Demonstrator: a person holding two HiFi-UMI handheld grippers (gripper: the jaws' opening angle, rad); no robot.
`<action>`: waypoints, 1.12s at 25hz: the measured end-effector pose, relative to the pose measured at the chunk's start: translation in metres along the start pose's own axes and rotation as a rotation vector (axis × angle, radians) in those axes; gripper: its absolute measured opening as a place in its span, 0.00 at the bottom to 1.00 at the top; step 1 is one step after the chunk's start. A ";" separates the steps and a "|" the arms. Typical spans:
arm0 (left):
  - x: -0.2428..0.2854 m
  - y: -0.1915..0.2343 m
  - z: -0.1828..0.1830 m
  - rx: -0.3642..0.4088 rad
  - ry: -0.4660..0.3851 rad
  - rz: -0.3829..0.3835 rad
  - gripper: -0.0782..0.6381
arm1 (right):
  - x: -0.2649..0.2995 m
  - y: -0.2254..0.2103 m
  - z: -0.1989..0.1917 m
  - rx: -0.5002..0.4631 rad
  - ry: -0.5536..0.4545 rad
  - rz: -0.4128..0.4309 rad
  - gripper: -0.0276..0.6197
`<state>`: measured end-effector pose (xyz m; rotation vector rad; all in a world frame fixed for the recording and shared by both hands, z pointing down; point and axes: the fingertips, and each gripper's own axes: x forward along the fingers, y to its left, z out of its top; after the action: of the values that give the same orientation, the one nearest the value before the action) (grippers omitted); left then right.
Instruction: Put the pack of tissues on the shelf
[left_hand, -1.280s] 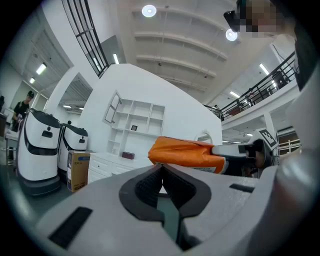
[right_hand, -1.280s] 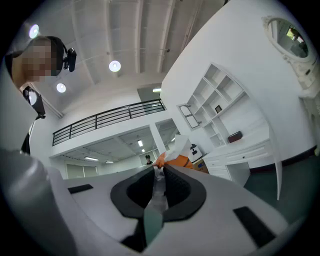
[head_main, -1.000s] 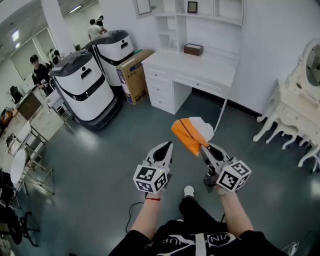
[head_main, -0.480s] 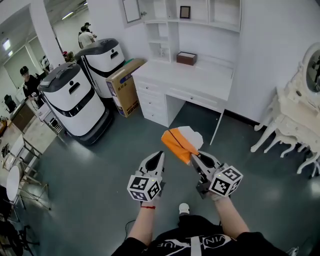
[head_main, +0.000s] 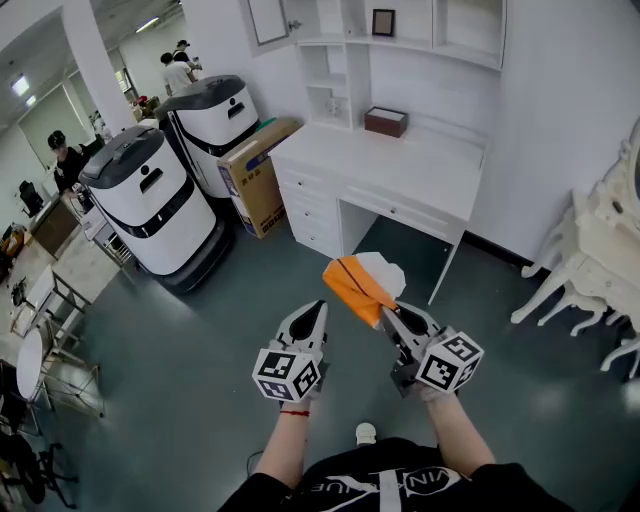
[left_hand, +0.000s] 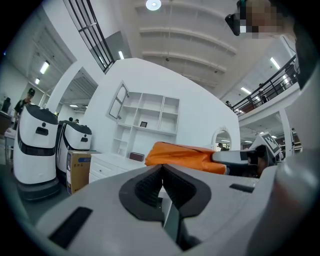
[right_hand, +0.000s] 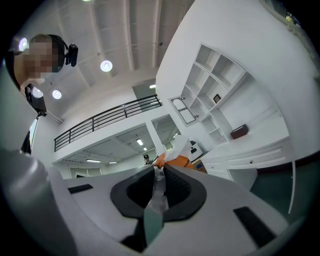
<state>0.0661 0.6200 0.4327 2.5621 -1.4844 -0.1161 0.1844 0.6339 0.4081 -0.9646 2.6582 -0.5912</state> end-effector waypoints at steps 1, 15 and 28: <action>0.006 0.001 0.000 -0.003 -0.003 0.004 0.12 | 0.002 -0.006 0.002 0.004 -0.002 0.004 0.08; 0.036 0.017 0.006 0.042 0.031 0.042 0.12 | 0.021 -0.044 0.019 0.051 -0.068 0.018 0.08; 0.083 0.064 0.004 0.040 0.026 0.012 0.12 | 0.078 -0.084 0.017 0.051 -0.043 -0.014 0.08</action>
<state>0.0522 0.5169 0.4427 2.5751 -1.5068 -0.0514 0.1788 0.5189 0.4243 -0.9708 2.5878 -0.6312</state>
